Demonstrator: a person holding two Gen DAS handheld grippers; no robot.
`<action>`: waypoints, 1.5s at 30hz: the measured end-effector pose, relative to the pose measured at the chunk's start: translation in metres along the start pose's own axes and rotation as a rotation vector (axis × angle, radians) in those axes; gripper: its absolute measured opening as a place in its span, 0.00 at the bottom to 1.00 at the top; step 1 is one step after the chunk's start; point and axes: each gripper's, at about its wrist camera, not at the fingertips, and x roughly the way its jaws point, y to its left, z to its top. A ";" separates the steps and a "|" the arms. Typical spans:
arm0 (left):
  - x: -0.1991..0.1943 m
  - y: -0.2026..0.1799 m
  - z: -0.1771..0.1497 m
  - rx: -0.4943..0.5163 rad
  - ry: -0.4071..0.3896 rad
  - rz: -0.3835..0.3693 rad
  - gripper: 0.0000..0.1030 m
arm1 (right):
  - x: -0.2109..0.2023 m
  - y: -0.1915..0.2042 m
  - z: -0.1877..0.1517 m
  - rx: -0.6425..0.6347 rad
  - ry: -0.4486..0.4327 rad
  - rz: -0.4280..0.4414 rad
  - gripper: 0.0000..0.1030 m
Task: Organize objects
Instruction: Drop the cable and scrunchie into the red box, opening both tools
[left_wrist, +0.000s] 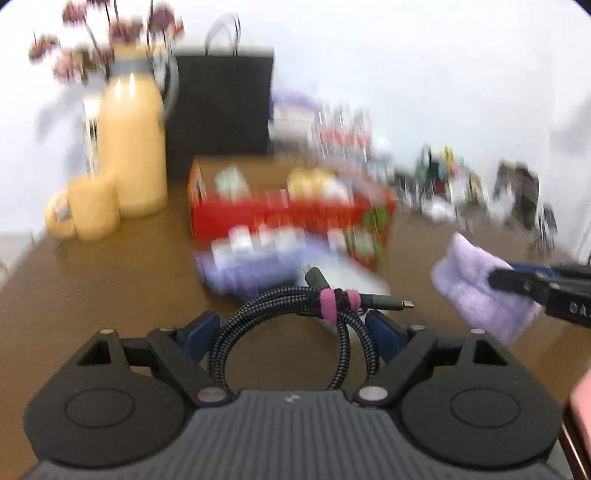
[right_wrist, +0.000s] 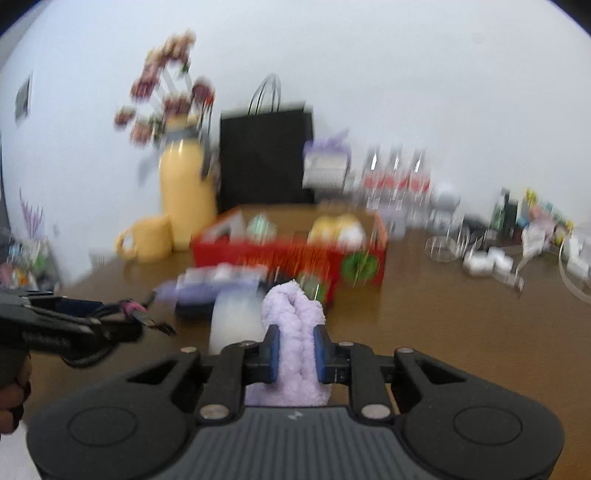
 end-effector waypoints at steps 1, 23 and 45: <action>0.004 0.005 0.019 0.015 -0.031 0.010 0.84 | 0.004 -0.004 0.013 -0.010 -0.023 -0.001 0.17; 0.296 0.056 0.171 0.146 0.295 0.228 0.93 | 0.330 -0.068 0.146 -0.143 0.454 -0.250 0.47; -0.022 -0.037 0.025 0.155 -0.053 0.048 1.00 | -0.004 -0.002 0.044 -0.131 0.034 -0.013 0.81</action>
